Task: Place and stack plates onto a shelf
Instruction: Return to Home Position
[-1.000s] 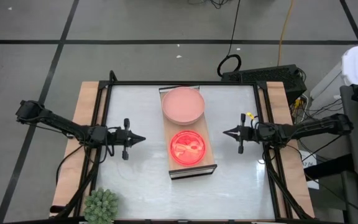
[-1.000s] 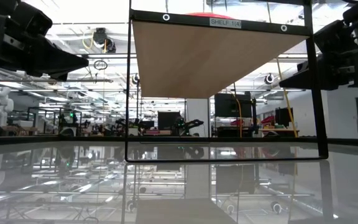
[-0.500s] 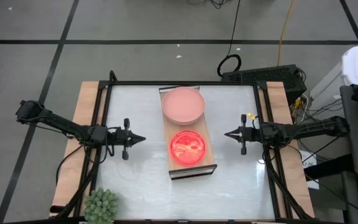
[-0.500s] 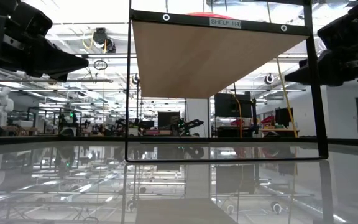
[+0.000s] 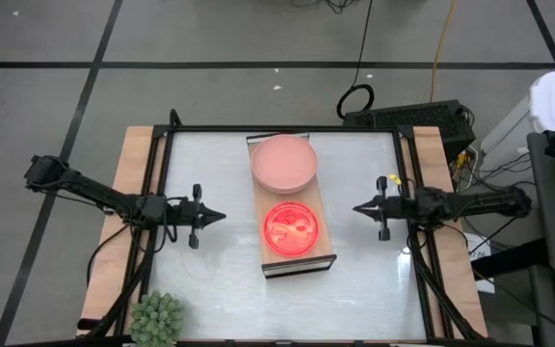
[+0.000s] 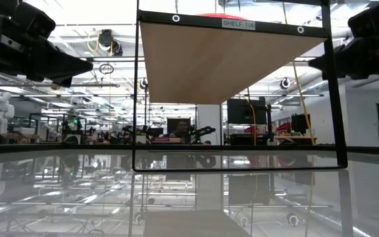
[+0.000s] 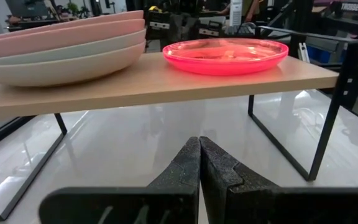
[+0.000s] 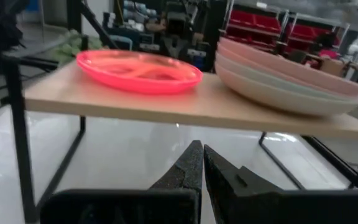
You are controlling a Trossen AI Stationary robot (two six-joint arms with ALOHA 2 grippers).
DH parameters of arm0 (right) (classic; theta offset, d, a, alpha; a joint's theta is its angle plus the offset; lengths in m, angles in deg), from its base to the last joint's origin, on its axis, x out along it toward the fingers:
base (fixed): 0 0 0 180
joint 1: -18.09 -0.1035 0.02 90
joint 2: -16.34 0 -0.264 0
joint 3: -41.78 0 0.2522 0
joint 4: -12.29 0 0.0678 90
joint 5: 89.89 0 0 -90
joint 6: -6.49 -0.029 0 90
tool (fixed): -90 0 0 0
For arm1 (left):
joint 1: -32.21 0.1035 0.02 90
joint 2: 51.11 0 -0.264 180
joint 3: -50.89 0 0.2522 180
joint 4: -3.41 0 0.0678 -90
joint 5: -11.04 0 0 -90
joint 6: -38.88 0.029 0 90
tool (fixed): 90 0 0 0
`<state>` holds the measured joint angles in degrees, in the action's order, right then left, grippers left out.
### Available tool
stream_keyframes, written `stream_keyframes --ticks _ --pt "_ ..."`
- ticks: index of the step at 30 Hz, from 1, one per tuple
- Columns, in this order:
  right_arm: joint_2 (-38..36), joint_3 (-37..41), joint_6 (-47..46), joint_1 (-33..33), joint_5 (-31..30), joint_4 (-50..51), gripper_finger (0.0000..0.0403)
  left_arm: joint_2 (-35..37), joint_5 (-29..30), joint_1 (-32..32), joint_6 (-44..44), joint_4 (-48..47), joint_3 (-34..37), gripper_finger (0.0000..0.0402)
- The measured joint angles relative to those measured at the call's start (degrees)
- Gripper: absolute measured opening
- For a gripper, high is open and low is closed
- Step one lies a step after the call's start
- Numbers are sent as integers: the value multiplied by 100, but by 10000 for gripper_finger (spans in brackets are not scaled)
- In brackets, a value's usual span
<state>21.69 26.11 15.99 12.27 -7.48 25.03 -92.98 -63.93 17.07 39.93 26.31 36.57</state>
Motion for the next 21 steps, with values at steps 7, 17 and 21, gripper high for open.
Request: stream_keyframes --ticks 7,17,21 --pt "-285 2 25 0 32 96 0 0 0 0 13 45 -2 3" --pt "-515 4 143 0 32 123 0 0 0 2 16 46 -2 3" --pt "-521 4 203 75 39 127 0 0 0 0 13 44 -2 3"
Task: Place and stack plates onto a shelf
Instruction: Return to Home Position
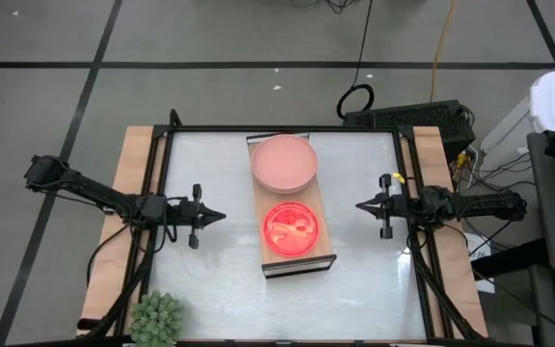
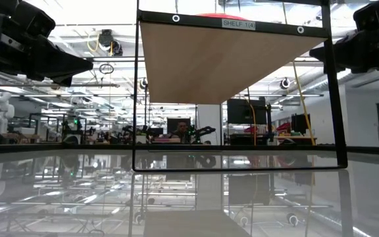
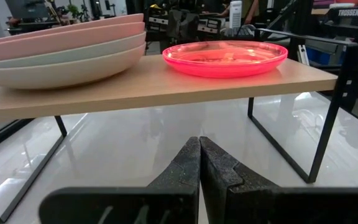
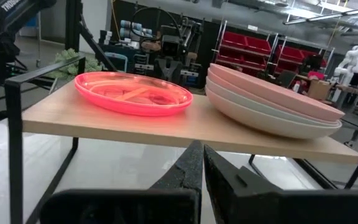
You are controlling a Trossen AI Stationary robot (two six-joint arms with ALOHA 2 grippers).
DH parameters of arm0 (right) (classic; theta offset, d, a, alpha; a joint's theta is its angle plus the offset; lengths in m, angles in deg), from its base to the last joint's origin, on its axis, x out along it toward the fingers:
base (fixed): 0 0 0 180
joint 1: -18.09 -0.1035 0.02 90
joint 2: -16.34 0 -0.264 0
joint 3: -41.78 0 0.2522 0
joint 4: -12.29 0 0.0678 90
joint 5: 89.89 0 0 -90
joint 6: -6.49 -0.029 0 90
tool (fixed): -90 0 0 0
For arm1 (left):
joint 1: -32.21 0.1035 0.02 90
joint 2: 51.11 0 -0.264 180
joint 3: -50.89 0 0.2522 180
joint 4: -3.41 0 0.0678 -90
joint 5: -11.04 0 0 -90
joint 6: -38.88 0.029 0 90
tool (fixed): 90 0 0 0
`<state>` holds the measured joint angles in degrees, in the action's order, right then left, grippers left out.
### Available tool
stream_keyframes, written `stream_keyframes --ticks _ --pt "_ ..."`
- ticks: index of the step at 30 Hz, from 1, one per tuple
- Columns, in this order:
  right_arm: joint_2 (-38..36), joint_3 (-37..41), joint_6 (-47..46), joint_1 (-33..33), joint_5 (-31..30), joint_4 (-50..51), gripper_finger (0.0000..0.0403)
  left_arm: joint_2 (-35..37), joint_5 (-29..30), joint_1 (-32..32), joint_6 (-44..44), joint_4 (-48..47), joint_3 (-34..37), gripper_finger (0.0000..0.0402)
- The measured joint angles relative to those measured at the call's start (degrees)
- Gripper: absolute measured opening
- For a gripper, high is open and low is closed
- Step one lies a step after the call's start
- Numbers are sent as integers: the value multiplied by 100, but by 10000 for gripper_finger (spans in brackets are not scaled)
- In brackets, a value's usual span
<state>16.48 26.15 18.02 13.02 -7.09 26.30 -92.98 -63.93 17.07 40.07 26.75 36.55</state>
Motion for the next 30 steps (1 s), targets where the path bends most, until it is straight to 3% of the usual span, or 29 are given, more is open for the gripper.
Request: stream_keyframes --ticks 5,13,30 --pt "2 0 60 293 22 18 0 0 2 0 29 0 0 3" --pt "2 0 61 814 730 149 0 211 -2 0 321 42 -2 3" --pt "2 0 15 957 748 145 0 2323 -158 7 425 -1804 -4 3"
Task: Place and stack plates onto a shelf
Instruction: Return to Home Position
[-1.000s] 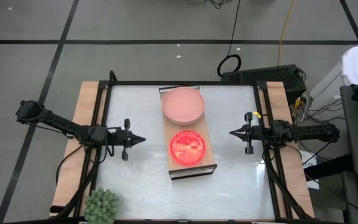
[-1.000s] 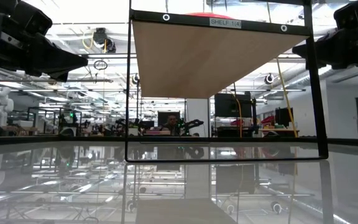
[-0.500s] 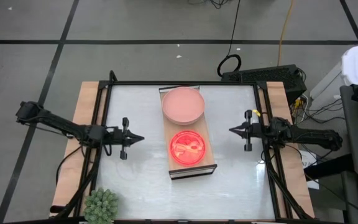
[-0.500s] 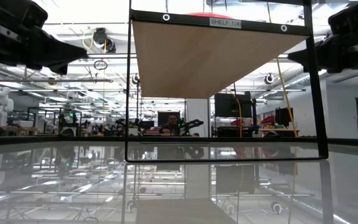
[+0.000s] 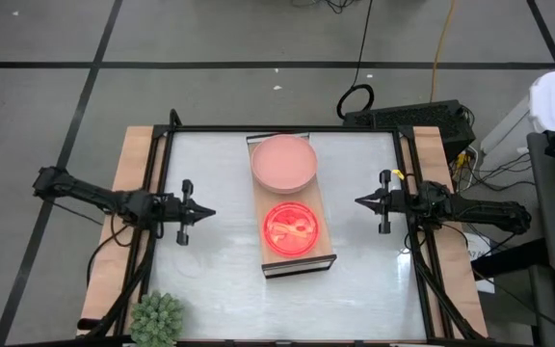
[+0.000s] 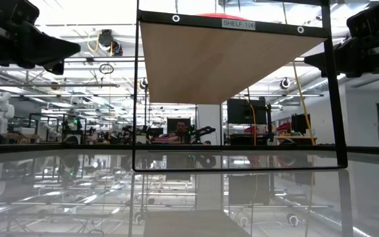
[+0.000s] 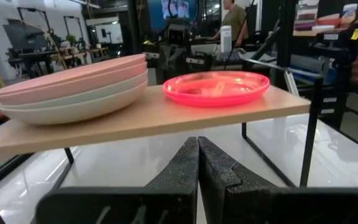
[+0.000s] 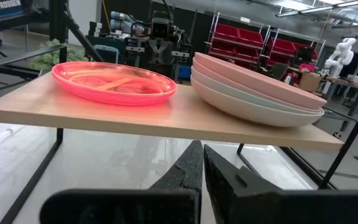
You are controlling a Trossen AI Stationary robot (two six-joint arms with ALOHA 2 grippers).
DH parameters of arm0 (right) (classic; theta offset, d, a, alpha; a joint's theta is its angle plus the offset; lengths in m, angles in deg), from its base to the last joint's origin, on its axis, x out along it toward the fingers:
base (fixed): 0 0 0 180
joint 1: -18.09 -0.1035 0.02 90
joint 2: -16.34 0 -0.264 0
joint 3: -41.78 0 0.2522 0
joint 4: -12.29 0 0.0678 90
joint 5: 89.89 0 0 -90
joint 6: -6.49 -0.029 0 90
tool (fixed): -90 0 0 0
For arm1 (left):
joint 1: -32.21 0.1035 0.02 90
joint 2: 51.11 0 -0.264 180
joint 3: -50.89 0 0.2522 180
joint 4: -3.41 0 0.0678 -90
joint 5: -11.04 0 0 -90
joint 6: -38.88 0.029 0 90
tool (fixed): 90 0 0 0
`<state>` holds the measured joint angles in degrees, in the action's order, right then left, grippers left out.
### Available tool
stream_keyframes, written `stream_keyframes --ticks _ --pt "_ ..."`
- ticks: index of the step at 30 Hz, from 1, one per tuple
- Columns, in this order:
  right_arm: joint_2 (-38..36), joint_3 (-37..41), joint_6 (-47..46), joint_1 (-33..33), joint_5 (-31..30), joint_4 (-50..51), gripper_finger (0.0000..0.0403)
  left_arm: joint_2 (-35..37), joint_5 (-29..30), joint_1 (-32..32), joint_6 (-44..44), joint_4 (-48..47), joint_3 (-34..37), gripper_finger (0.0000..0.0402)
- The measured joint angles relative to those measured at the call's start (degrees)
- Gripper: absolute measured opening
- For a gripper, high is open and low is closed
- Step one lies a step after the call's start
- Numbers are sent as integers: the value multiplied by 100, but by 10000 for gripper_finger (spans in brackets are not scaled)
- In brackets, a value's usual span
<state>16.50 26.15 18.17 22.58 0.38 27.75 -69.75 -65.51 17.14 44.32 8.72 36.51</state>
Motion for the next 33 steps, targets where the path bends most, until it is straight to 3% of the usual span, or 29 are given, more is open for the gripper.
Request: stream_keyframes --ticks 22,33 --pt "109 0 -48 -9 0 -9 0 1850 -150 348 226 -1212 0 3" --pt "111 0 -56 -9 114 -20 0 1843 -371 536 43 -1666 -2 3"
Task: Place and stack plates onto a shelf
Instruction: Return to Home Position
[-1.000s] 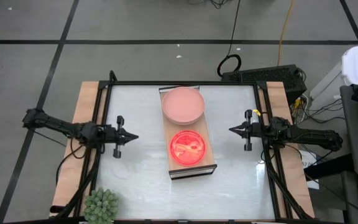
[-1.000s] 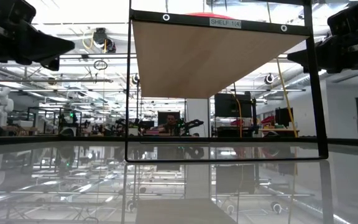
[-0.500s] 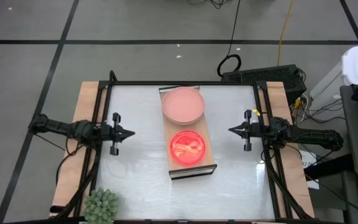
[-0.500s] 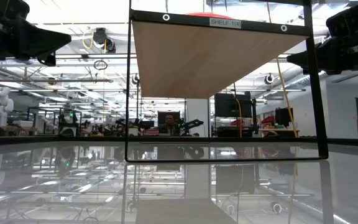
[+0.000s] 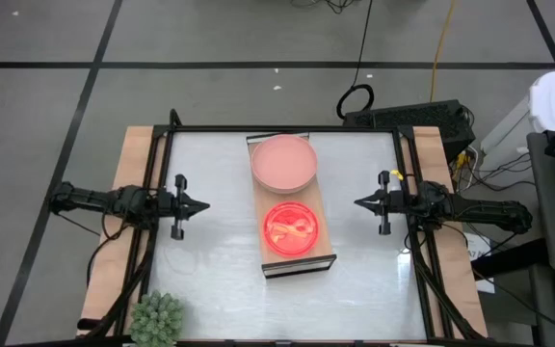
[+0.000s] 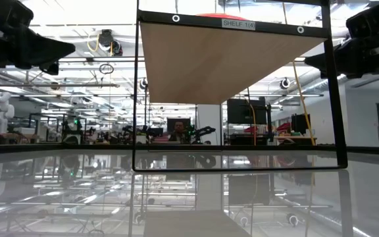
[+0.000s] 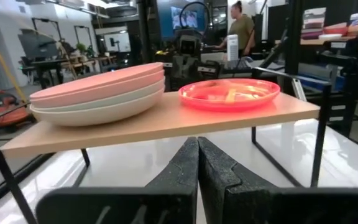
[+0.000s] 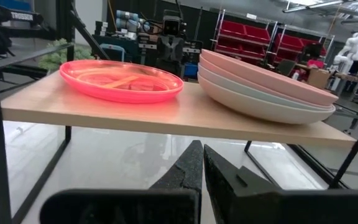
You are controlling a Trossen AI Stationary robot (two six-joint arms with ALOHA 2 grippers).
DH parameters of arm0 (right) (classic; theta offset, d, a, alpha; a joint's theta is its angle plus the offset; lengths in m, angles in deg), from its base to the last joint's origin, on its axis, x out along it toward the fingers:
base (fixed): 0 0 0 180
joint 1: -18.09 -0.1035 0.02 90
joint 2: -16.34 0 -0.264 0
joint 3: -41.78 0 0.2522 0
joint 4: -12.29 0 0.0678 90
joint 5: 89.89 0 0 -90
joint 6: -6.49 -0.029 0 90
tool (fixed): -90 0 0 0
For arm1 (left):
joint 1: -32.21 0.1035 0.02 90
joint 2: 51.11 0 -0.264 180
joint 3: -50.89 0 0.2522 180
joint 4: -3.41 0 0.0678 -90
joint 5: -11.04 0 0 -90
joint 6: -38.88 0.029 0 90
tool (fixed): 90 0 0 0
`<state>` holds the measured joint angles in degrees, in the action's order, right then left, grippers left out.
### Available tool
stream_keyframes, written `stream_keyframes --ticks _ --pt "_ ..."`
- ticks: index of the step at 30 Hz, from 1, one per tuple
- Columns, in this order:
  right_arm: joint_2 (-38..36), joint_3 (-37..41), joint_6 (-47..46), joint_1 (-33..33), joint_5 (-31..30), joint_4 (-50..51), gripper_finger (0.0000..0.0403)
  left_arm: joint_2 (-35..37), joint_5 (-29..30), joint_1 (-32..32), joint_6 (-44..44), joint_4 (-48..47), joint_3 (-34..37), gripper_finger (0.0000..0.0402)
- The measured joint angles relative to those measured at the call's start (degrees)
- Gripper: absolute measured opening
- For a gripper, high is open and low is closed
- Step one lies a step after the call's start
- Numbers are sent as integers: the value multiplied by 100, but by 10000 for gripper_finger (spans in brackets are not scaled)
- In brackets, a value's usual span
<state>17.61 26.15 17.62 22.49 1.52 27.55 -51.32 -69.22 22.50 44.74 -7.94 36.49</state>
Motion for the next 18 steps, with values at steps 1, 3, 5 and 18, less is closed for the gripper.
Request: stream_keyframes --ticks 1,3,5,18 --pt "-2 0 -34 0 -1 1 0 -2 5 13 32 -9 0 3" --pt "1 0 -118 0 -2 3 0 -2 13 46 72 -17 0 3" --pt "1 0 -194 0 12 1 0 -2 13 87 65 -19 0 3" --pt "42 0 -583 0 20 5 0 -4 20 196 -155 -15 0 3"
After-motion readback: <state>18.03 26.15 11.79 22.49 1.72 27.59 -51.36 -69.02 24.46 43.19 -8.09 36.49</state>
